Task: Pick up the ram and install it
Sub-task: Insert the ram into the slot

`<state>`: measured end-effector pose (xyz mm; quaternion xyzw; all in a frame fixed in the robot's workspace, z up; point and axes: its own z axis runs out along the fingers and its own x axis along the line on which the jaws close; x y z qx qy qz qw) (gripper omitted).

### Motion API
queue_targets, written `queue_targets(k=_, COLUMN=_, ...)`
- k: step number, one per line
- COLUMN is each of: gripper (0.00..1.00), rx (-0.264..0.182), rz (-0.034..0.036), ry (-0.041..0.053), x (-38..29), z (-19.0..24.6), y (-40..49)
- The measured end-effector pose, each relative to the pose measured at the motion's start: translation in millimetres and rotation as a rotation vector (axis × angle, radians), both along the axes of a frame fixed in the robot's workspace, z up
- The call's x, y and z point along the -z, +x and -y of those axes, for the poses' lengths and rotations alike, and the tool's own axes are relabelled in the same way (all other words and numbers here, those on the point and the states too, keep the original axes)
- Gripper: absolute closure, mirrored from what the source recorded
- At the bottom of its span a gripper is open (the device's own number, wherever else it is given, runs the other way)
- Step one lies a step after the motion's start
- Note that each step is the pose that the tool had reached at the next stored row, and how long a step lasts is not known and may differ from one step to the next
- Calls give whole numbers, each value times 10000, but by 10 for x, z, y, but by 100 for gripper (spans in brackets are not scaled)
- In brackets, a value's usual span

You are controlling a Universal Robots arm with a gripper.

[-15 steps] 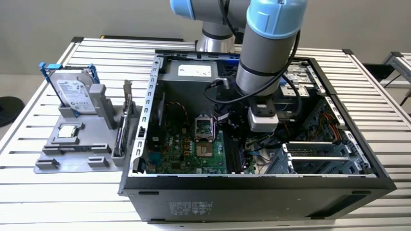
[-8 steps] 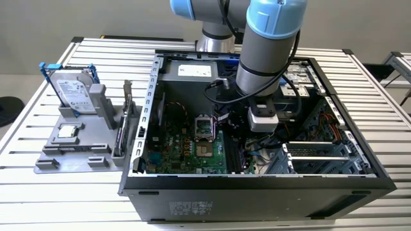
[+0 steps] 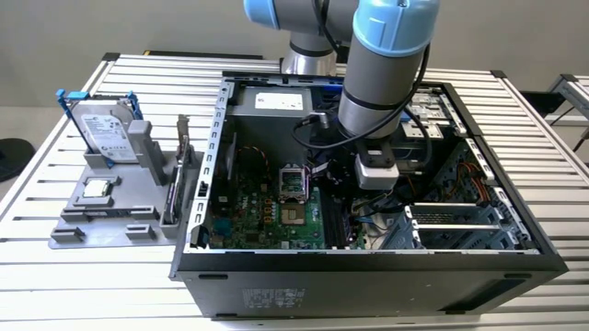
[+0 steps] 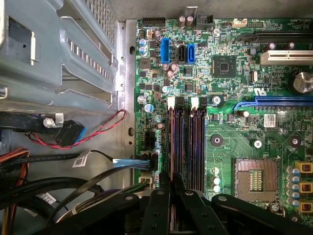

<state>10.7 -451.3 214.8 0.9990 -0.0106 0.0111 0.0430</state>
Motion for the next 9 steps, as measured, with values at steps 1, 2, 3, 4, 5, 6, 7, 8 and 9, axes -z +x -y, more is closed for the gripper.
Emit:
queue_targets(k=1, gripper=100, rx=1, rz=-1, ry=-20, x=1, z=-1, y=0)
queue_targets(k=2, gripper=100, rx=0, rz=-2, ry=-51, x=0, z=0, y=0)
queue_targets(k=3, gripper=100, rx=0, rz=-5, ry=-75, x=-4, z=2, y=-1)
queue_targets(k=4, gripper=100, rx=0, rz=-5, ry=-80, x=-5, z=2, y=-1)
queue_targets(k=5, gripper=100, rx=0, rz=-5, ry=-81, x=-4, z=2, y=-1)
queue_targets(k=6, gripper=100, rx=0, rz=-5, ry=-83, x=-5, z=3, y=-1)
queue_targets(k=7, gripper=100, rx=0, rz=-5, ry=-82, x=-5, z=2, y=-1)
queue_targets(k=8, gripper=100, rx=0, rz=-5, ry=-84, x=-5, z=2, y=-1)
queue_targets(k=9, gripper=100, rx=0, rz=-5, ry=-83, x=-5, z=2, y=-1)
